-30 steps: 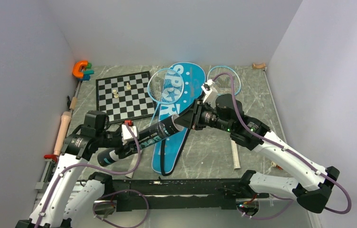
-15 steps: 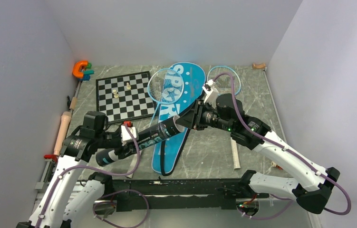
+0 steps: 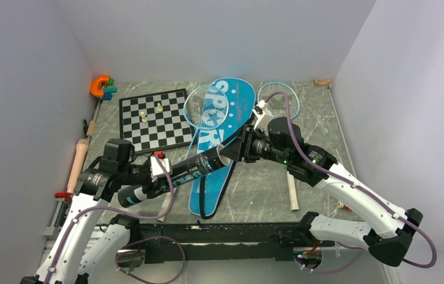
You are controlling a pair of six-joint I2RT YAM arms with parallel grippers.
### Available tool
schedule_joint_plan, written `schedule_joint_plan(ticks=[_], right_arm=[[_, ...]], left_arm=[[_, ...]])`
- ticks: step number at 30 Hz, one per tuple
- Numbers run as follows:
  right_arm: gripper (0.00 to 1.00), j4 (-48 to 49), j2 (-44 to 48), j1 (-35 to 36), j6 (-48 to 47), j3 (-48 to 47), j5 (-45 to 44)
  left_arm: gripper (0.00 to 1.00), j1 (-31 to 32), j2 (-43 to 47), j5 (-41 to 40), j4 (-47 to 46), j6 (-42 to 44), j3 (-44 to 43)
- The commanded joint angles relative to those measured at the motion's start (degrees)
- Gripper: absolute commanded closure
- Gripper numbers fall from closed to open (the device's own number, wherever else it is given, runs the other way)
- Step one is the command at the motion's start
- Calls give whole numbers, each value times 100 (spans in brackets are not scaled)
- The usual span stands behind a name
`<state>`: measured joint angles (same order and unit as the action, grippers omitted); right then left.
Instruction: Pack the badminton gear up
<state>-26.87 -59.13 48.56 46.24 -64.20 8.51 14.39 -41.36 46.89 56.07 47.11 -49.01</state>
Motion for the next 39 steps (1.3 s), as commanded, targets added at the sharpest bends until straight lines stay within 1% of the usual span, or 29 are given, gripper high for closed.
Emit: schedule_joint_plan(ticks=[1, 7, 9, 14, 19, 21, 25, 28, 30, 32, 34, 37, 39], right_arm=[[58, 274, -65, 72, 2, 118, 342], [55, 515, -226, 154, 127, 185, 516], [54, 759, -288, 154, 231, 272, 720], [53, 1024, -565, 187, 429, 284, 1099], [48, 1482, -624, 192, 671, 527, 1474], [47, 1591, -663, 198, 734, 589, 1570], [47, 1364, -674, 200, 618, 455, 1475], [46, 686, -597, 46, 274, -91, 1125], [42, 172, -527, -231, 31, -496, 906], [32, -146, -457, -548, -181, -889, 756], [20, -414, -416, -834, -359, -1252, 625], [3, -782, -427, -1211, -592, -1668, 484], [0, -968, -437, -1429, -709, -1844, 424]], left_arm=[[100, 37, 85, 864, -430, 122, -320], [100, 36, 85, 894, -445, 90, -340], [100, 31, 85, 908, -484, 64, -338], [100, 37, 69, 934, -599, -46, -380], [100, 36, 42, 943, -670, -109, -441], [100, 37, 25, 972, -733, -168, -480], [100, 37, 2, 941, -890, -366, -502], [100, 29, -20, 757, -910, -467, -472], [100, 16, -42, 459, -958, -609, -423], [100, -12, -46, 187, -973, -648, -398], [100, -84, -32, -142, -1161, -933, -371], [100, -348, -119, -495, -1116, -1035, -459], [100, -601, -258, -747, -1006, -1101, -582]])
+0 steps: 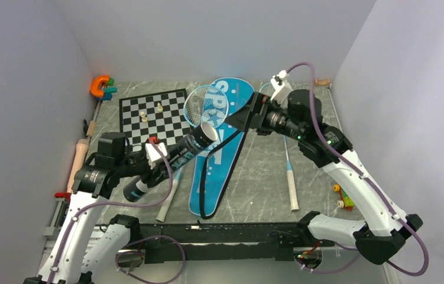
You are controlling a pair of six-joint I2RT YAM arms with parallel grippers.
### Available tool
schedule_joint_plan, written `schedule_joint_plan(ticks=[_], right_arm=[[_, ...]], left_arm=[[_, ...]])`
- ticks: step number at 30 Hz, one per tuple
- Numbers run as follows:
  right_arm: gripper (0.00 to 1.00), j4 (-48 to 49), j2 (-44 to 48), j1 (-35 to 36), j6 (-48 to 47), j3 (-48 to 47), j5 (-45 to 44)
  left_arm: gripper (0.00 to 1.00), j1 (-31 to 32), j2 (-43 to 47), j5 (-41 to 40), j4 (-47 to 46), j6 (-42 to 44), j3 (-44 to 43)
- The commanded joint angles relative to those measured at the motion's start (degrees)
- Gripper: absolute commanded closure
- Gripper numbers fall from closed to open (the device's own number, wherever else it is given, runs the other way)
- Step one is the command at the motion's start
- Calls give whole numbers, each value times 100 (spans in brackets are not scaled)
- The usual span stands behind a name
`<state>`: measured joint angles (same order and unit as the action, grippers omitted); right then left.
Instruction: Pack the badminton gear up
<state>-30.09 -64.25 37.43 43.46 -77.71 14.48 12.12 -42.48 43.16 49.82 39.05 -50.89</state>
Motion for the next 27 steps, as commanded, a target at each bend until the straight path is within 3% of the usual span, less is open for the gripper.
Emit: schedule_joint_plan(ticks=[1, 7, 14, 20, 27], right_arm=[[0, -739, 76, -418, -461, -538, -213], [0, -1015, 241, -876, -498, -264, -294], [0, -886, 427, -946, -411, 542, -261], [0, -884, 352, -981, -391, 785, -246], [0, -927, 327, -1001, -343, 817, -248]], left_arm=[[100, -570, -228, -447, -321, -293, -472], [100, -2151, -864, -1045, 38, -390, -879], [100, -4312, -1724, -1168, -123, -264, -988], [100, -4898, -2374, -1596, -607, -382, -691], [98, -5079, -3027, -1879, -1058, -426, -374]])
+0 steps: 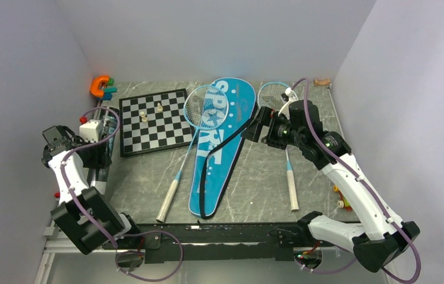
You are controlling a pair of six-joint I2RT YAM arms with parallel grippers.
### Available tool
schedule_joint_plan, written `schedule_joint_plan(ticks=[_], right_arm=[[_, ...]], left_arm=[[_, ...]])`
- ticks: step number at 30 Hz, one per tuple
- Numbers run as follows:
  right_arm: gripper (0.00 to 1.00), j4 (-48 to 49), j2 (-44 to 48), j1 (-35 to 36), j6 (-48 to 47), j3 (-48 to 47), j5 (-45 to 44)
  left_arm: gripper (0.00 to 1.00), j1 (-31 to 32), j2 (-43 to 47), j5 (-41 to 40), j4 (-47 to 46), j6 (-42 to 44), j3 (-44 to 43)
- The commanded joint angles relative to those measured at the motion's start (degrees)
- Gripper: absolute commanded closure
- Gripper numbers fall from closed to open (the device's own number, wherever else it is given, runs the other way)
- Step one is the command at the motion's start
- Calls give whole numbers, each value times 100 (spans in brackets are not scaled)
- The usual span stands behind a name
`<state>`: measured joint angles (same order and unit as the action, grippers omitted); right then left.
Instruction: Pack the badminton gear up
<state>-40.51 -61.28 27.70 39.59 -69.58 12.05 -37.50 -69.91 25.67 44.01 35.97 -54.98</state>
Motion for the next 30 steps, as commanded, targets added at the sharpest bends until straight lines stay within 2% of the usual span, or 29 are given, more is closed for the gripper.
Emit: schedule_joint_plan(ticks=[1, 10, 14, 16, 18, 21, 23, 24, 25, 30], right_arm=[[0, 145, 60, -36, 74, 70, -3], [0, 235, 147, -36, 189, 399, -1], [0, 251, 104, -43, 189, 455, -1], [0, 290, 71, -63, 193, 544, -2], [0, 342, 46, -88, 205, 647, 19], [0, 430, -22, -172, 215, 784, 68], [0, 483, -84, -246, 215, 848, 131], [0, 509, -115, -289, 211, 871, 178], [0, 523, -143, -326, 201, 882, 197], [0, 583, -359, -500, 138, 908, 267]], left_arm=[[98, -133, -403, -196, -518, -131, 39], [95, -138, -1058, -624, -902, -529, -2], [88, -140, -1184, -738, -1017, -592, 127], [76, -137, -1238, -864, -1053, -545, 183], [71, -138, -1160, -959, -1074, -481, 235], [34, -135, -886, -867, -990, -371, 248], [19, -106, -669, -715, -779, -328, 128], [5, -82, -534, -652, -646, -323, 41], [1, -41, -401, -577, -515, -333, -69], [1, 301, 350, -156, 200, -443, -746]])
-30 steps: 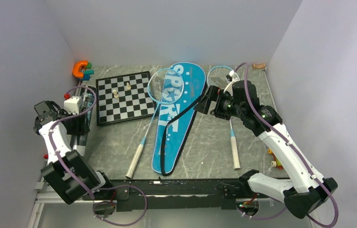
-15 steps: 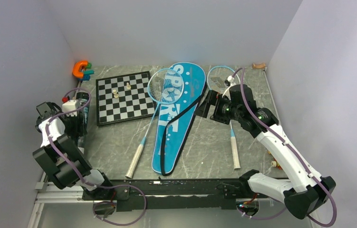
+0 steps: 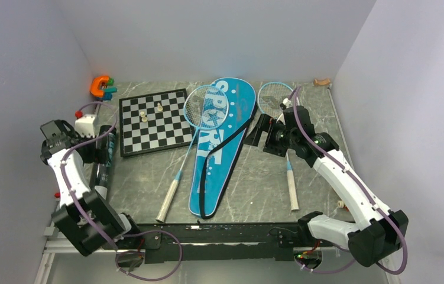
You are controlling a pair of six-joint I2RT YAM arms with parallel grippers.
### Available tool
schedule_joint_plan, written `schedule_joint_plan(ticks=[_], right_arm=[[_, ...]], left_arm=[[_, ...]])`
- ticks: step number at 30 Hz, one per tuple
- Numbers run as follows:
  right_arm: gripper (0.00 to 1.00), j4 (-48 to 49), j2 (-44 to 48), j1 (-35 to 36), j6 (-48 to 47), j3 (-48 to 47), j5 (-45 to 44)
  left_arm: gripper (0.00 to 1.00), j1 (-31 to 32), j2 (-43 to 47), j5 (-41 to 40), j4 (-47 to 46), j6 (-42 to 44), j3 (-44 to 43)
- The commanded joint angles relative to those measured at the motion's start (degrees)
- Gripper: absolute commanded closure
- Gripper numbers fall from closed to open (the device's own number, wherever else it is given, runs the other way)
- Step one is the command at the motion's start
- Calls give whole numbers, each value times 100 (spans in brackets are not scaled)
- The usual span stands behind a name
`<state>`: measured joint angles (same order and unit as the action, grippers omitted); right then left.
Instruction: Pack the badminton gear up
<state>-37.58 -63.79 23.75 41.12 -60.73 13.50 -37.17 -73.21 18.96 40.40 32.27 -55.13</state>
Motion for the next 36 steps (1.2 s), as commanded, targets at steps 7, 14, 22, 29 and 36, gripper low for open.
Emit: schedule_joint_plan(ticks=[7, 14, 22, 29, 36], right_arm=[[1, 644, -942, -50, 64, -61, 39], [10, 1341, -2024, 778, 429, -669, -218], [25, 2146, -3877, 1767, 1138, -1683, -16], [34, 2184, -5230, 2192, 1452, -2511, -124], [38, 2413, -5824, 2223, 1673, -2724, -176]], left_arm=[[1, 430, 924, 2386, 2025, -166, -2273], [1, 1145, 965, 2541, 2264, -179, -2214], [1, 1340, 1089, 2250, 2259, -81, -1946], [0, 1336, 967, 2138, 2168, 0, -1917], [0, 1336, 1013, 2081, 2178, 111, -1862]])
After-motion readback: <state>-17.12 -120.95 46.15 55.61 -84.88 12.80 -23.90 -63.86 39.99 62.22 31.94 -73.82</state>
